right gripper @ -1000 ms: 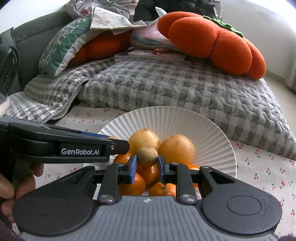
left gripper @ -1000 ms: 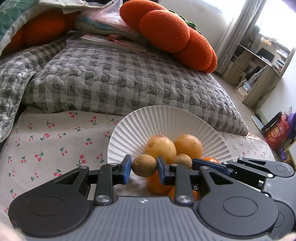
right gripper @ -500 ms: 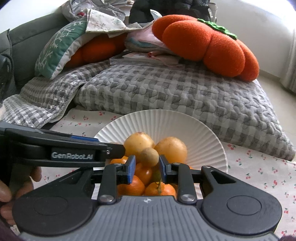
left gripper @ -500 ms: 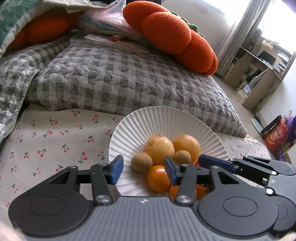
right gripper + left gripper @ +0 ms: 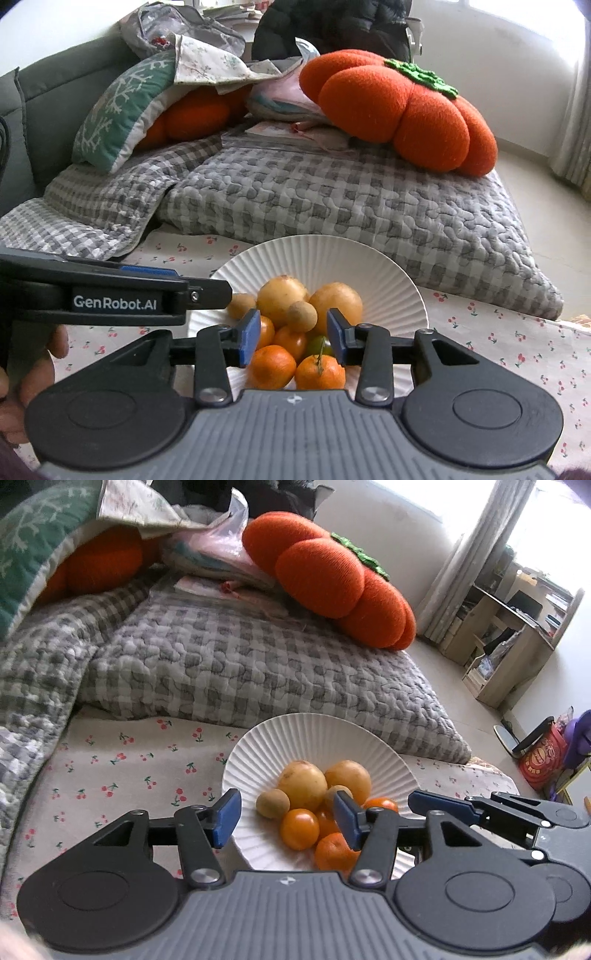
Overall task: Organize fruits
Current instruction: 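Open both tools over the plate to drop the brown fruits and withdraw, then move both tools back to the cloth toward the remaining fruits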
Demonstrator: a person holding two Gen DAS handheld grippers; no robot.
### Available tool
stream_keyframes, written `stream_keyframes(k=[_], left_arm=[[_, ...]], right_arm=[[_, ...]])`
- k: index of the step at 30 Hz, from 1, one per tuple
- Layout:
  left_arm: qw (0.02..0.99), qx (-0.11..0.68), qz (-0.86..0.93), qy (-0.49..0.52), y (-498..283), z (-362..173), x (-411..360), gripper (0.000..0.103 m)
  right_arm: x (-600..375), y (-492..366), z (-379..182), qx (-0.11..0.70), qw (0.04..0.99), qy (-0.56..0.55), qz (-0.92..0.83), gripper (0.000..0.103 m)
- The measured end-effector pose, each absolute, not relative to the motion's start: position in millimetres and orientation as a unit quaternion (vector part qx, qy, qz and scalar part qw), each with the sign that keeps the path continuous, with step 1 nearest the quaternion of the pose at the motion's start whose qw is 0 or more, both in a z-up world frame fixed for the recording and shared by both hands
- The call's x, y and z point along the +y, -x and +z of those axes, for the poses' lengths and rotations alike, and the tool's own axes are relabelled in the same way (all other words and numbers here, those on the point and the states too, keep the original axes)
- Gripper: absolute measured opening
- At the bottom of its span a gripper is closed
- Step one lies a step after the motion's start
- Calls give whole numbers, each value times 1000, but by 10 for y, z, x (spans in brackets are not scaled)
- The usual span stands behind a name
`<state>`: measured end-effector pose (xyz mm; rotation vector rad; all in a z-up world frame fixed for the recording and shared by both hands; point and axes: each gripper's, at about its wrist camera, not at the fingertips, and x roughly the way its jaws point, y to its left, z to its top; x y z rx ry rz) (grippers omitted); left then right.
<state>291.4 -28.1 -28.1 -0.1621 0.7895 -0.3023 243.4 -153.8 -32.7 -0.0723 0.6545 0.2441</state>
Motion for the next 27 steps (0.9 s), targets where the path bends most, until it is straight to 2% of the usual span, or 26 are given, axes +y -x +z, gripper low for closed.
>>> stream_keyframes(k=[11,22,27], left_arm=[[917,367,-143,61,-2543,-31,-148,49],[916,370,-140,63,-2371,8,-46,49],[919,367,-130,59,-2339,8,42,49]], right_arm=[[-1531,-2046,-149,319,939,21,129,48],[-1450,-1883,-96,323,935,13,144,48],[-1546,-1849,-52,318,939,-1,132,54]])
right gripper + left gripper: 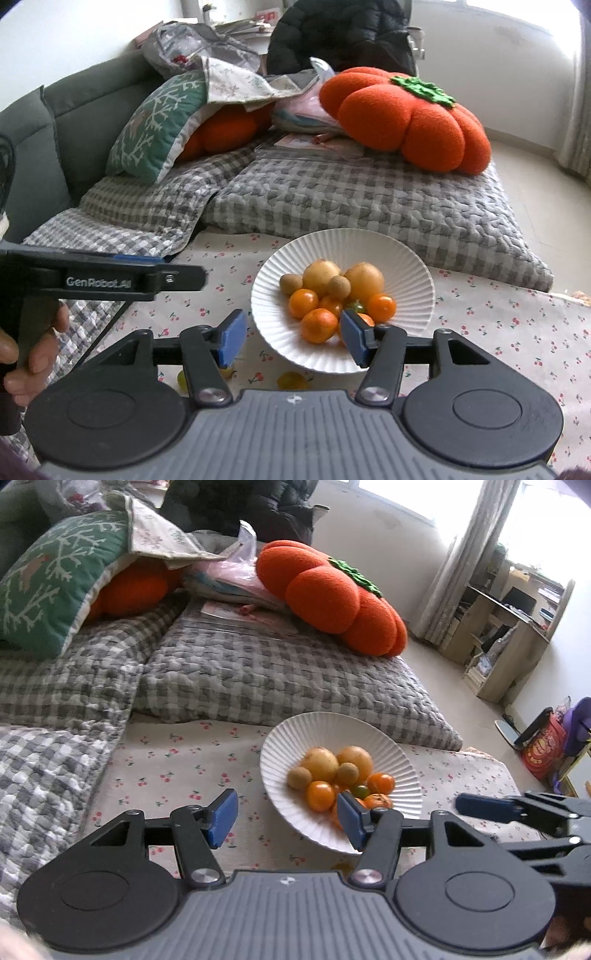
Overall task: Organize fruits
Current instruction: 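Move both tools back to the cloth toward the remaining fruits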
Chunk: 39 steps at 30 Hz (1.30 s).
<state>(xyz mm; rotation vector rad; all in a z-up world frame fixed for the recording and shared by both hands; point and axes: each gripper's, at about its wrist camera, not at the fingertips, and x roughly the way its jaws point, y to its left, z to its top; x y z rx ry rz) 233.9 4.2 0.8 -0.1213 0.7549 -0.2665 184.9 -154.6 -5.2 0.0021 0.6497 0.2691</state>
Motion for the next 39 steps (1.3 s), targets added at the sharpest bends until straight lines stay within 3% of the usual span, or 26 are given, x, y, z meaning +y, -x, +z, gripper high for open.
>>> stream_keyframes(k=[13,23,37,39], left_arm=[[898,428,-93,35,-2371,-296,146,49],[870,484,-92,14,-2389,-658,190,49],[838,535,-104,-28,-2339,-964,99,49],[833,542,-104,-37,-2341,-1004,92,43]], right_arm=[[-1482,-1894,-325,369,920,-2,134,63],[-1361,-1999,-705,413,901,34,126,59],[-1262,-2106,-962,408,903,70,114,57],[-1240,-2128,-989,406,904,72,114,55]])
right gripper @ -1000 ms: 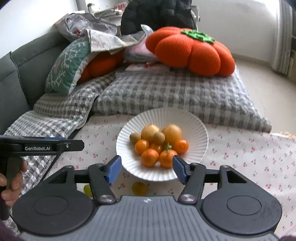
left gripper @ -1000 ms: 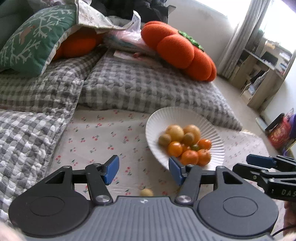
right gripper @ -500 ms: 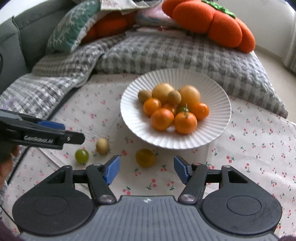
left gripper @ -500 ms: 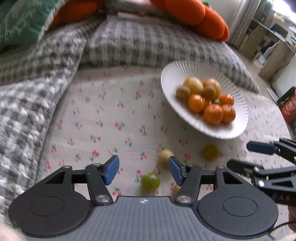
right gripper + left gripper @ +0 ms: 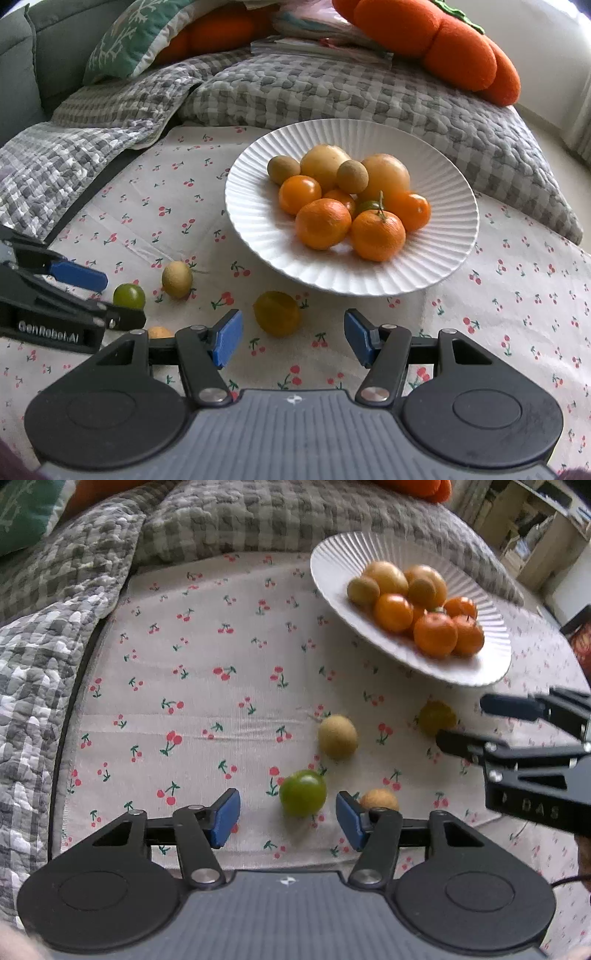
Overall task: Organize fruits
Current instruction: 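Move both tools back to the cloth toward the remaining fruits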
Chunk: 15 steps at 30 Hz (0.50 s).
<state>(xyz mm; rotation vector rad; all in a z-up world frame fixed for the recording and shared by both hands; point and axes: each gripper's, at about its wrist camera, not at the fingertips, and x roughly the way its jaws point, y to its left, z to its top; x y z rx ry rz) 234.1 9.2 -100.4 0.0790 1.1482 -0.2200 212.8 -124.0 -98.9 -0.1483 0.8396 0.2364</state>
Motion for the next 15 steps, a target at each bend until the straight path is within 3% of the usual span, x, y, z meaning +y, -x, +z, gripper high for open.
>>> stream_keyframes(k=[5,10,12,15], left_arm=[[834,538,-106,-51,-2349,-1020,79,27],[836,534,-109,-55,-2359,-1026,82,18],[837,533,-110,-56,-2358,-1029,84,15],[837,532,-110,-56,-2364,-1032,79,13]], right_arm=[[-1213,-2174,-1050,407,903,79,113,48],[-1182,-2207,-1098,412,899,83,121,36],[-1169,-2213,-1097,413,898,81,127,27],[-1144,-2219,-1099,414,897,81,130,27]])
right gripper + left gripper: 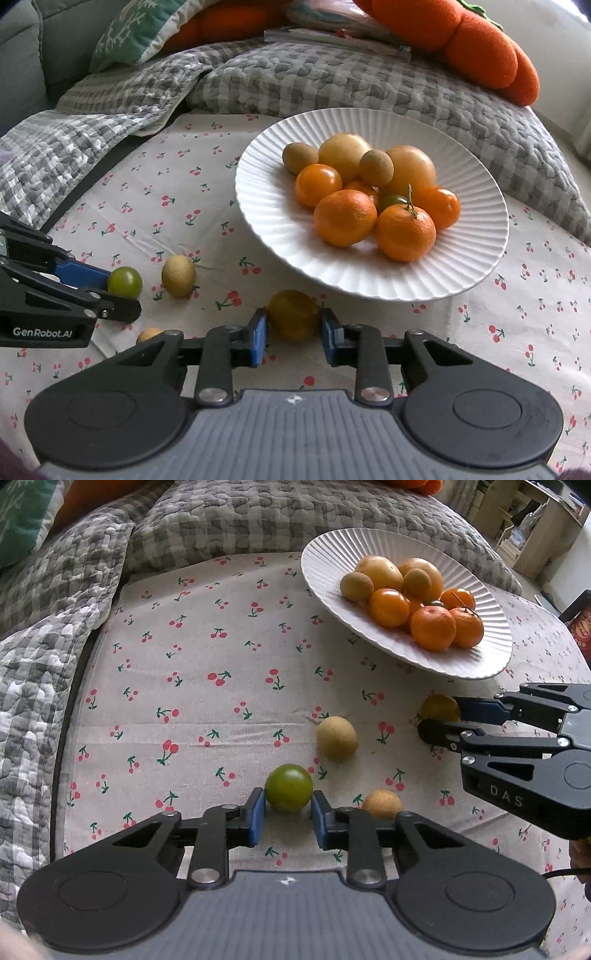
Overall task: Organize fruits
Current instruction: 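Move both tools back to the cloth toward the remaining fruits, then grasp the green fruit with the left tool while the right tool grasps a yellow-orange fruit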
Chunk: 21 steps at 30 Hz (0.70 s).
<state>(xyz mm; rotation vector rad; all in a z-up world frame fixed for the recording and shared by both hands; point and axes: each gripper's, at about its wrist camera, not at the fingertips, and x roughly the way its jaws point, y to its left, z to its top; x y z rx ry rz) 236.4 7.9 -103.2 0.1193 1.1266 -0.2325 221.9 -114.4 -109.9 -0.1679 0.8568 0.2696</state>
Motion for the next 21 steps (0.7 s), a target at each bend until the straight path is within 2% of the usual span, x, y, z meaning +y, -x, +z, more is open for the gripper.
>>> stream_keyframes(k=[21], left_arm=[[842,525,-106,-63,-2342,-998,74,12]], right_arm=[[-1097,-2211,-1034,410,895,91,148,27]])
